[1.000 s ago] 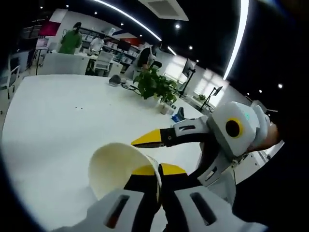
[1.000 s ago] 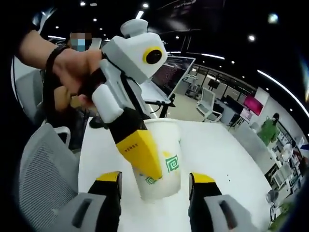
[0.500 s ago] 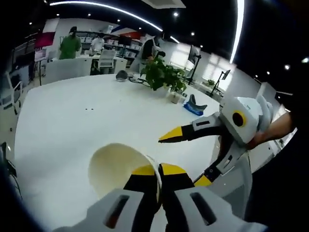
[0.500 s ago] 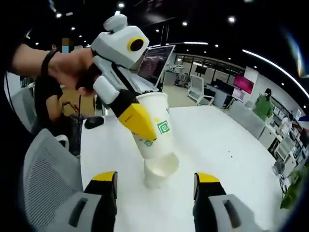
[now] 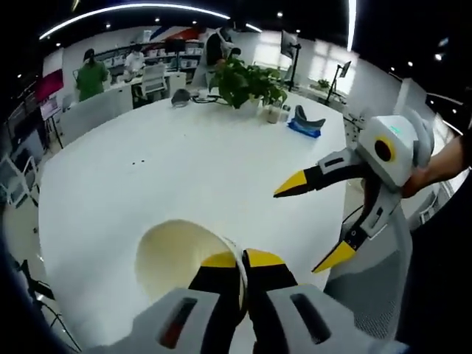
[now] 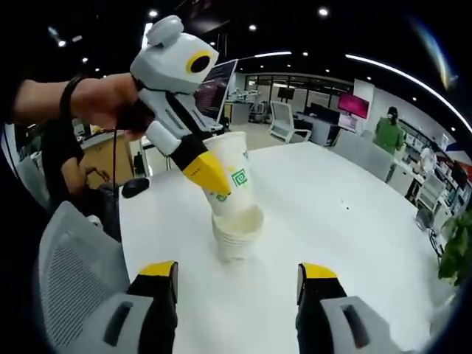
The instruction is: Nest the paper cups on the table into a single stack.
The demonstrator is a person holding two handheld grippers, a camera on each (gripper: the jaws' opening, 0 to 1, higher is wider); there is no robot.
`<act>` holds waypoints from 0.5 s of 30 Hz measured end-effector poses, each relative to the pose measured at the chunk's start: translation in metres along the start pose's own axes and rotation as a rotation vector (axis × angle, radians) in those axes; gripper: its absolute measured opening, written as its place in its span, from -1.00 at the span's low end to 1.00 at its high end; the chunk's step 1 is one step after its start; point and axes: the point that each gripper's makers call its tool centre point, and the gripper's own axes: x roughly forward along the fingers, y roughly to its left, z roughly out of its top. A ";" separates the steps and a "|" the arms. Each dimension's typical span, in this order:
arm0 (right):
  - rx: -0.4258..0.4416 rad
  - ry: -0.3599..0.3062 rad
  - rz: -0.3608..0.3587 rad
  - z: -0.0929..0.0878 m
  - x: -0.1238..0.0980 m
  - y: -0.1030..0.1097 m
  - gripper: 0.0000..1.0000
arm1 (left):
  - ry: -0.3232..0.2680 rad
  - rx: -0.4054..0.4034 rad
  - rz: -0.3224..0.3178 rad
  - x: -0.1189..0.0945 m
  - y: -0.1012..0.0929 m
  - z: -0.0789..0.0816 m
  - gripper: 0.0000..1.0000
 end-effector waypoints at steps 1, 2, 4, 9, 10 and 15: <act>0.001 0.002 -0.001 -0.001 0.000 0.000 0.31 | 0.004 0.001 -0.001 0.001 0.001 -0.001 -1.00; 0.002 0.008 -0.003 -0.004 -0.002 0.000 0.31 | 0.023 0.003 -0.004 0.003 0.001 -0.003 -1.00; 0.007 0.015 -0.007 -0.008 -0.005 0.000 0.31 | 0.048 0.014 0.003 0.008 0.005 -0.009 -1.00; 0.025 0.021 -0.017 -0.013 -0.008 -0.001 0.31 | 0.068 0.015 0.007 0.011 0.000 -0.011 -1.00; 0.024 0.024 -0.021 -0.015 -0.009 -0.001 0.31 | 0.075 0.018 0.009 0.012 0.000 -0.011 -1.00; 0.001 0.043 -0.027 -0.019 -0.011 0.001 0.31 | 0.102 0.044 0.006 0.021 0.000 -0.015 -1.00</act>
